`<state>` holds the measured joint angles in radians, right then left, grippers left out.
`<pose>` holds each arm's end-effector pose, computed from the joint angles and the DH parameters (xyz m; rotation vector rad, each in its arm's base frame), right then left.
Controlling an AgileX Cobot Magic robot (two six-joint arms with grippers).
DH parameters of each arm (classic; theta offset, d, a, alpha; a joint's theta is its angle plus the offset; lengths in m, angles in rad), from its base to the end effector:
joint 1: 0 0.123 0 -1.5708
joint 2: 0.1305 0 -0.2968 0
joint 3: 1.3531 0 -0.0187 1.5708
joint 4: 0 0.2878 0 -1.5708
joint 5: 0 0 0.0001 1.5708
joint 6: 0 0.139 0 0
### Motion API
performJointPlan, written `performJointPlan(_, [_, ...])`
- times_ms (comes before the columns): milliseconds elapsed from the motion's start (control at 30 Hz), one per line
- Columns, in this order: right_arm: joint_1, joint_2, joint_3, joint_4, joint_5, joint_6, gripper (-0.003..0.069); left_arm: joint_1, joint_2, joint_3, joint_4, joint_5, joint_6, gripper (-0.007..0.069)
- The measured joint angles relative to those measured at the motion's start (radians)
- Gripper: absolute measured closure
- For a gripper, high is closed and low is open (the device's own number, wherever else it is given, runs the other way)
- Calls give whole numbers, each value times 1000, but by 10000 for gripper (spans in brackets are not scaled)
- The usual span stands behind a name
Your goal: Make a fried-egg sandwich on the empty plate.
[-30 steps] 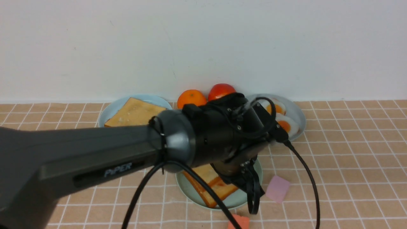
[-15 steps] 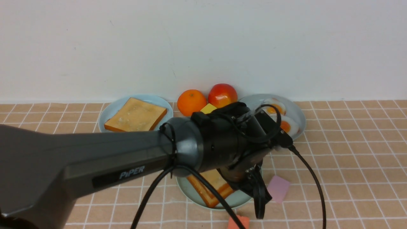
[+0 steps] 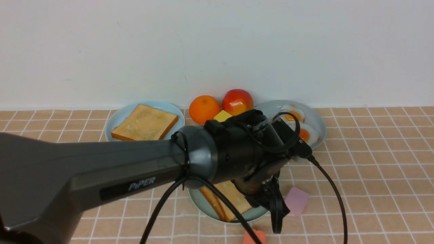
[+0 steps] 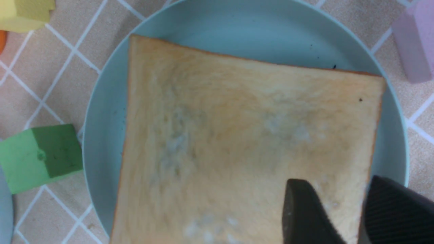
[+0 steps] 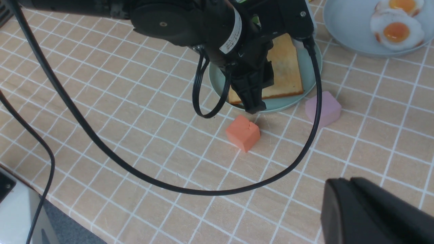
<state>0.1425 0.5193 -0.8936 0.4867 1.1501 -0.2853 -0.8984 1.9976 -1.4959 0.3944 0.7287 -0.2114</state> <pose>0.1042 0.0749 0.3723 -0.4767 2.1368 0.5257 0.3320 -0.3599 0.1561 1.1677 2.3386 0.0680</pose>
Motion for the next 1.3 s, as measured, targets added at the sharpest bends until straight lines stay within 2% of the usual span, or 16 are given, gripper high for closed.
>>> performJointPlan(167, [0, 0, 0, 0, 0, 0, 615, 0, -3, -24, -15, 40, 0, 303])
performJointPlan(267, [0, 0, 0, -12, 0, 0, 612, 0, -38, -53, -44, 79, -8, 336])
performJointPlan(333, [0, 0, 0, -26, -6, 0, 610, 0, -104, -58, -71, 92, -27, 404])
performJointPlan(367, [0, 0, -1, -37, -15, 0, 608, 0, -193, -58, -99, 99, -42, 487])
performJointPlan(400, [0, 0, -1, -37, -16, 0, 608, 0, -204, -58, -99, 99, -43, 496])
performJointPlan(433, [0, 0, -1, -44, -28, 0, 608, 0, -306, -38, -117, 71, -48, 576])
performJointPlan(467, [0, 0, -1, -49, -34, 1, 608, 0, -379, -11, -123, 47, -49, 619])
performJointPlan(500, [0, 0, -1, -50, -36, 1, 608, 0, -395, -5, -125, 40, -49, 624])
performJointPlan(533, [0, 0, -1, -57, -41, 17, 608, 0, -539, 76, -137, -29, -50, 638])
performJointPlan(700, [0, -9, -1, -93, -40, 90, 607, 0, -882, 350, -176, -205, -51, 638])
performJointPlan(767, [0, -25, -1, -121, -32, 129, 607, 0, -1053, 519, -183, -298, -53, 638])
performJointPlan(800, [0, -48, -1, -155, -18, 173, 607, 0, -1184, 659, -187, -400, -54, 638])
performJointPlan(833, [0, -51, -1, -159, -16, 185, 607, 0, -1184, 659, -187, -414, -54, 638])
performJointPlan(967, [0, -120, -1, -232, 47, 310, 607, 0, -1504, 1003, -200, -698, -119, 638])
performJointPlan(1100, [0, -177, -1, -278, 84, 389, 607, 0, -1631, 1123, -202, -771, -155, 638])
performJointPlan(1300, [0, -249, -1, -336, 44, 473, 606, 0, -1796, 1205, -202, -729, -167, 638])
